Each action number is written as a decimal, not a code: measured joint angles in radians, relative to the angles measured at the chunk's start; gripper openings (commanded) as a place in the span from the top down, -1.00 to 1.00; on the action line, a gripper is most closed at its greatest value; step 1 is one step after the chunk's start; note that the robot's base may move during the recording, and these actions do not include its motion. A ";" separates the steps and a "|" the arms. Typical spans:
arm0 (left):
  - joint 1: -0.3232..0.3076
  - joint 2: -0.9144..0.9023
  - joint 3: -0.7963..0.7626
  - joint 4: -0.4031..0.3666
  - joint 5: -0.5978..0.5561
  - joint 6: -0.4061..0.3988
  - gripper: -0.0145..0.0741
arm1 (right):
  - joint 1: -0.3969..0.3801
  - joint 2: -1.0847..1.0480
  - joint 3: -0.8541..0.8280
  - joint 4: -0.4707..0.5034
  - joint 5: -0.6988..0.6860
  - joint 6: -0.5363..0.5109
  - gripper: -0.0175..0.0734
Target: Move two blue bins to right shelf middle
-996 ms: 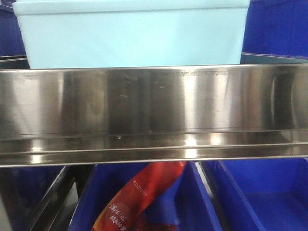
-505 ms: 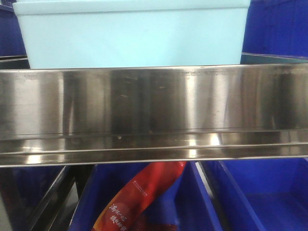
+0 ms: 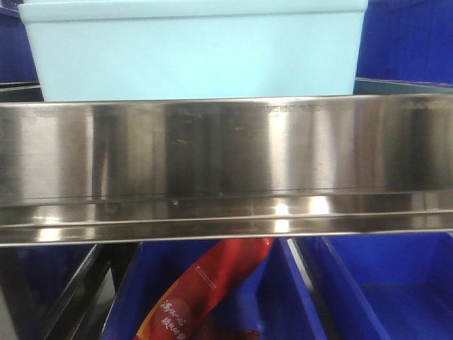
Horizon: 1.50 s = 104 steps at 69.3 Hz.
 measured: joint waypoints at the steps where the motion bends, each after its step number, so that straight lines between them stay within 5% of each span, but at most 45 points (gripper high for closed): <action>1: 0.000 0.000 0.000 0.000 0.000 0.000 0.92 | -0.011 -0.010 0.015 0.040 0.000 -0.039 0.97; 9: 0.000 0.000 0.000 0.000 0.000 0.000 0.92 | -0.105 -0.084 0.113 0.253 0.004 -0.323 0.97; 33: 0.000 0.000 0.000 0.000 0.000 0.000 0.92 | -0.441 -0.298 0.336 0.316 0.007 -0.398 0.97; 62: 0.000 0.000 0.000 0.000 0.000 0.000 0.92 | -0.470 -0.531 0.494 0.318 0.024 -0.368 0.97; 104: 0.000 -0.002 0.000 0.000 0.000 0.000 0.92 | -0.523 -0.541 0.496 0.318 0.037 -0.368 0.97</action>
